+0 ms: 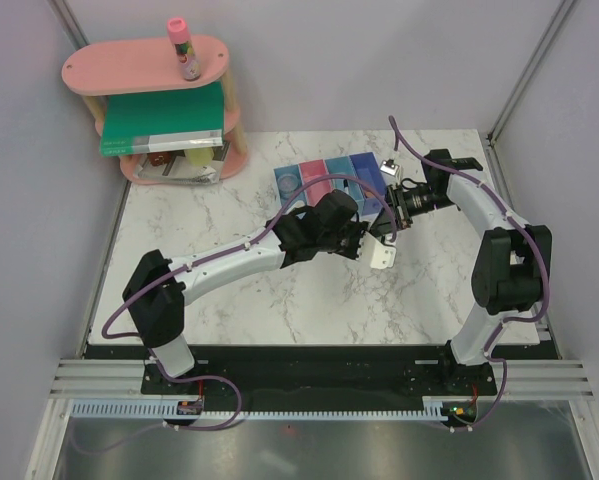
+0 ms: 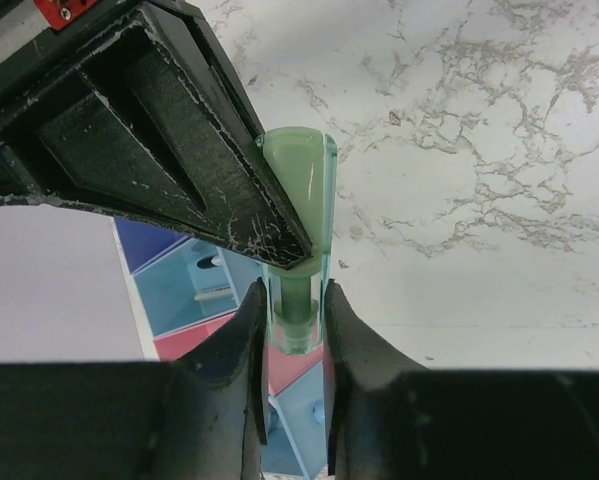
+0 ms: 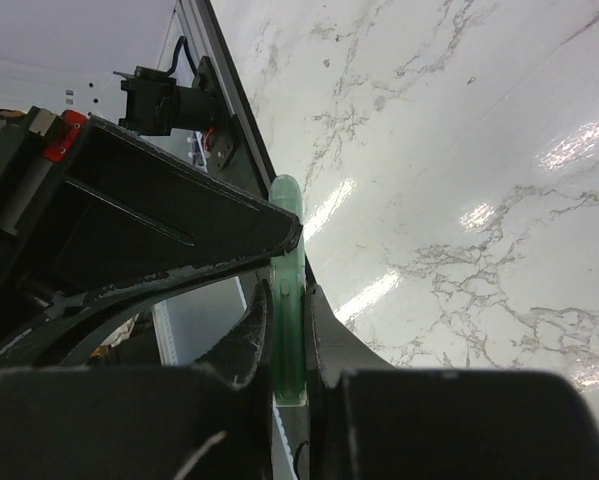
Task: Sort the stationery into containers
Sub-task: Place the pen in the storage box.
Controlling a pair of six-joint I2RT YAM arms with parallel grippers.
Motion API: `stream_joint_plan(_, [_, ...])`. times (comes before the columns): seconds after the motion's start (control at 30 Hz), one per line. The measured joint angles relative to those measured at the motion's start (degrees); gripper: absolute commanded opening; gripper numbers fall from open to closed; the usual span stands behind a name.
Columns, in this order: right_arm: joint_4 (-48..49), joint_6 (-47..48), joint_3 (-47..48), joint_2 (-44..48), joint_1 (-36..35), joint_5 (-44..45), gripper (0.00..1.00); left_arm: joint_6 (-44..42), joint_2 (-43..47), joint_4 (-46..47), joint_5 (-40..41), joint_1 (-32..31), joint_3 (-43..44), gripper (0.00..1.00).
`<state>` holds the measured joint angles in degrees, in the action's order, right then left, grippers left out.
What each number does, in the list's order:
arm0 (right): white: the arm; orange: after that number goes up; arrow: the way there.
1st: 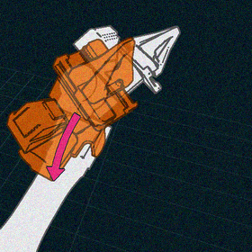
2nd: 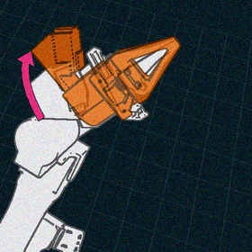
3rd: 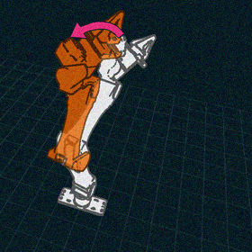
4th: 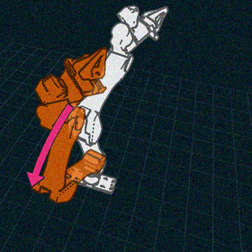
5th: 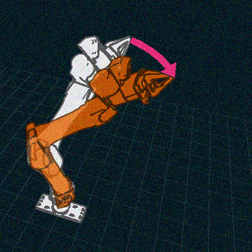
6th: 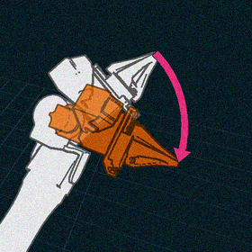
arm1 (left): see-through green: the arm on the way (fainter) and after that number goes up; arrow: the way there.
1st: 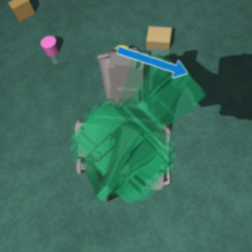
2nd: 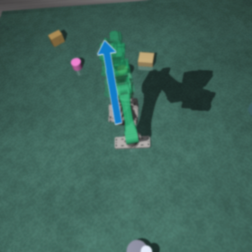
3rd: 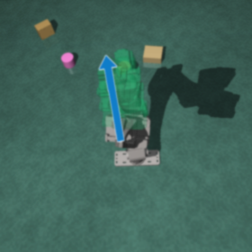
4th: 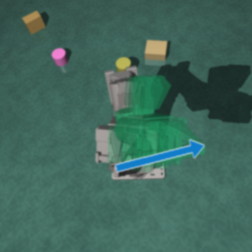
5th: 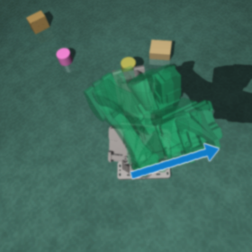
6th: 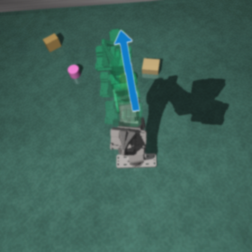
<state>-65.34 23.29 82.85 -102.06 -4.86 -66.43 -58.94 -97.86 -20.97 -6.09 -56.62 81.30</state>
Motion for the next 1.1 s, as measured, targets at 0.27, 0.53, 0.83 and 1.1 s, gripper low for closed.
stream_joint_plan(0.27, [-0.04, 0.09, 0.0, 0.0, -0.59, 0.52, 0.0, 1.11, 0.04, 0.17, 3.3, 0.02, -0.02, 0.9])
stream_joint_plan(0.53, [3.32, -2.91, 5.11, -1.44, -0.63, 6.08, 0.0, 7.76, 4.98, -1.88, 7.67, 0.2, -2.67, 0.94])
stream_joint_plan(0.83, [24.5, -14.29, 13.77, -6.51, -1.03, 29.46, 0.0, 19.43, 9.09, -11.28, 8.35, 5.01, -2.19, 0.94])
stream_joint_plan(1.1, [38.18, -17.38, 18.25, -14.45, -1.9, 47.41, 0.0, 28.33, 6.43, -18.08, 3.89, 14.86, -1.97, 0.94])
